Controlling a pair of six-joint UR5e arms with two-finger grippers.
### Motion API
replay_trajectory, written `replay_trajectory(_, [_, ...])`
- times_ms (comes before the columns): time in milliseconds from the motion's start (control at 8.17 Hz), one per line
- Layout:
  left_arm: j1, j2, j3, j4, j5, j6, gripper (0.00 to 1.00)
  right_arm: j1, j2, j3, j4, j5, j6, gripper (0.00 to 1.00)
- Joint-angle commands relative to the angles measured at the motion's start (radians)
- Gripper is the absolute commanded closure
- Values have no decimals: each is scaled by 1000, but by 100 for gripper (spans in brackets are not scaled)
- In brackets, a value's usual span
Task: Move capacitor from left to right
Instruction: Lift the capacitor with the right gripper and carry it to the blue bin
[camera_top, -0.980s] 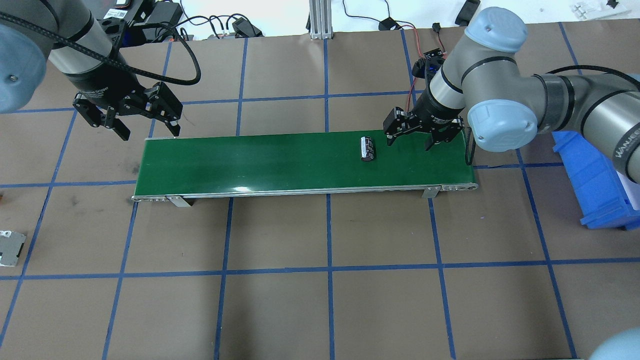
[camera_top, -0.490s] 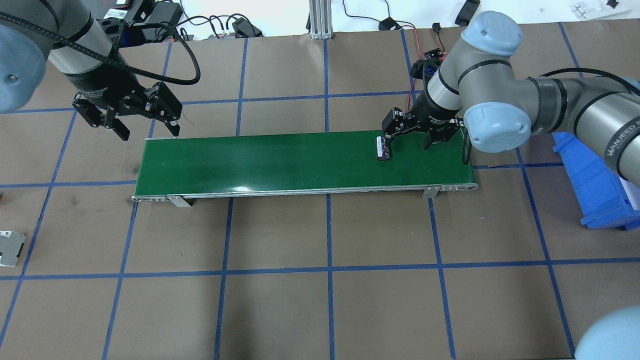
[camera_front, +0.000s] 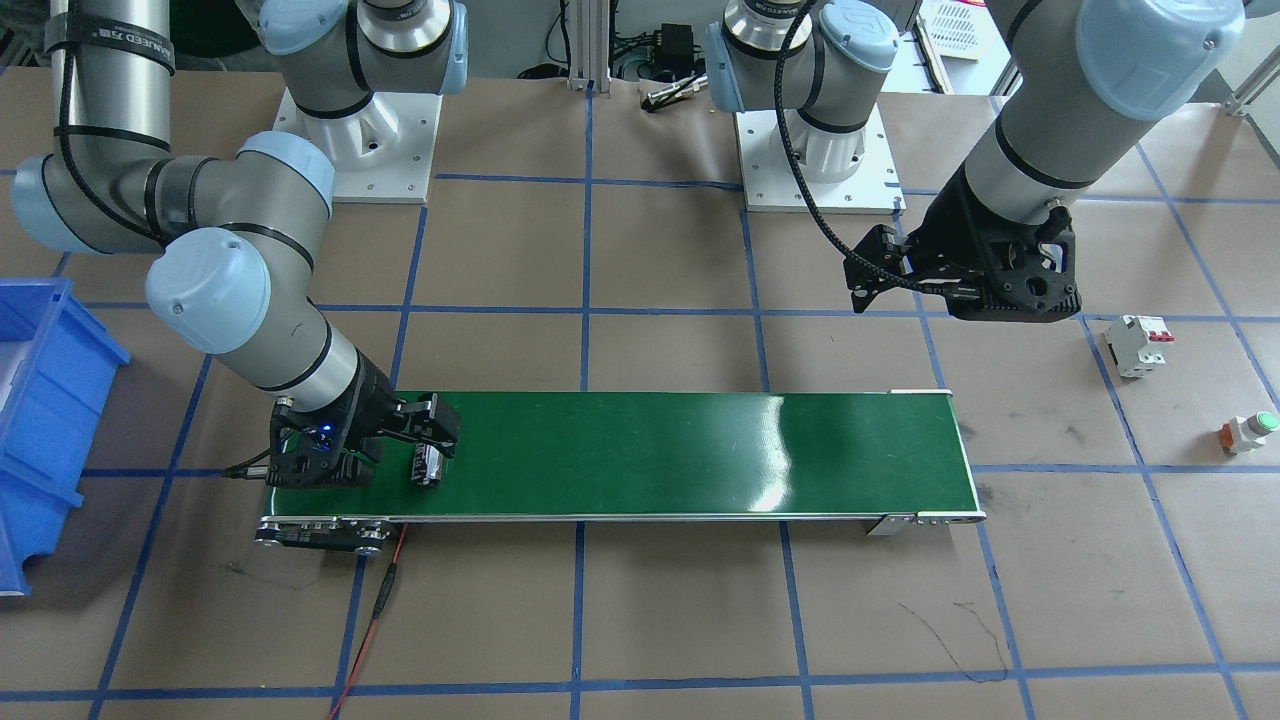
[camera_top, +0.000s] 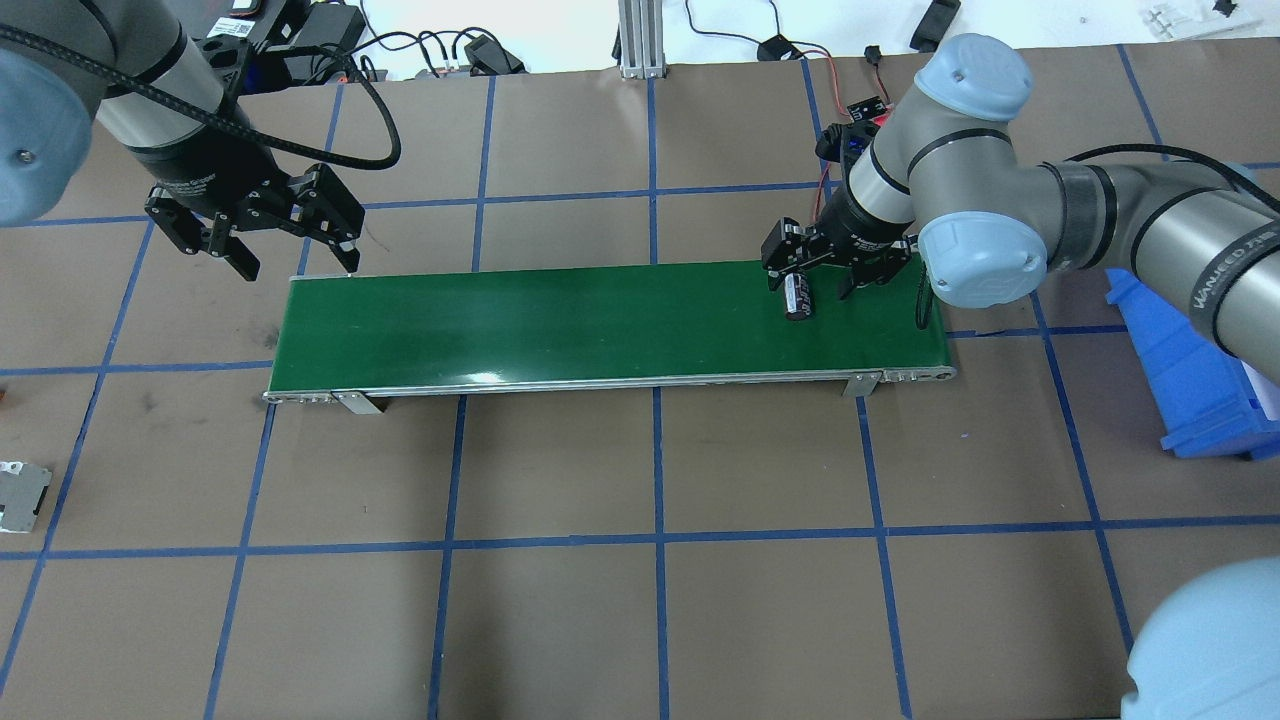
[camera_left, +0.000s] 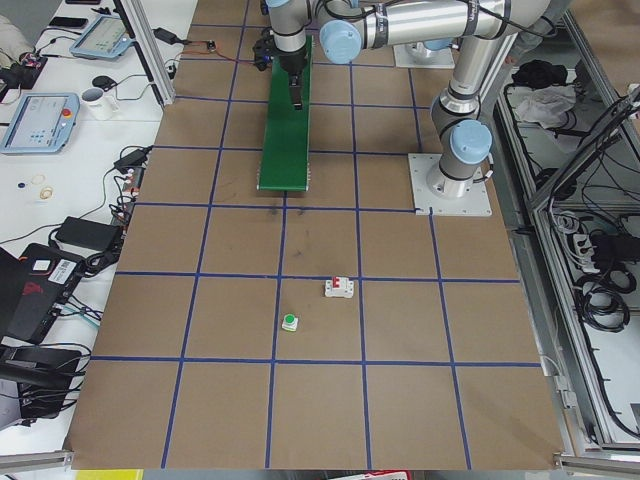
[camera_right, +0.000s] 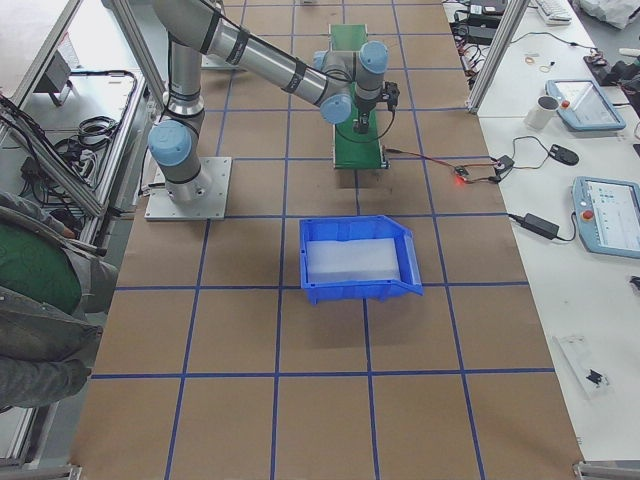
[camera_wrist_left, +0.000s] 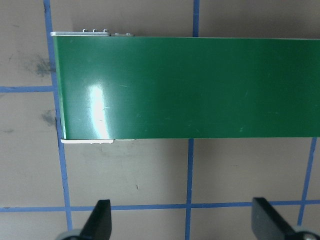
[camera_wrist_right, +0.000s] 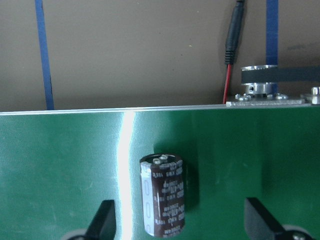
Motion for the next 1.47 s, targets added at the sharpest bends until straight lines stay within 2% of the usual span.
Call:
replay_trajectory(0, [0, 0, 0, 0, 2, 0, 0, 0, 28, -1, -12, -3, 3, 39])
replay_trajectory(245, [0, 0, 0, 0, 0, 0, 0, -1, 32, -1, 2, -27, 0, 84])
replay_trajectory(367, [0, 0, 0, 2, 0, 0, 0, -3, 26, -2, 7, -27, -8, 100])
replay_trajectory(612, [0, 0, 0, 2, 0, 0, 0, -12, 10, -22, 28, -54, -16, 100])
replay_trajectory(735, [0, 0, 0, 2, 0, 0, 0, -13, -23, -40, 49, -112, -16, 100])
replay_trajectory(980, [0, 0, 0, 2, -1, 0, 0, -23, -84, -115, 172, -238, -25, 100])
replay_trajectory(1102, [0, 0, 0, 2, -1, 0, 0, -54, -107, -123, 197, -310, -87, 100])
replay_trajectory(1347, [0, 2, 0, 3, -1, 0, 0, -232, -129, -129, 240, -326, -295, 100])
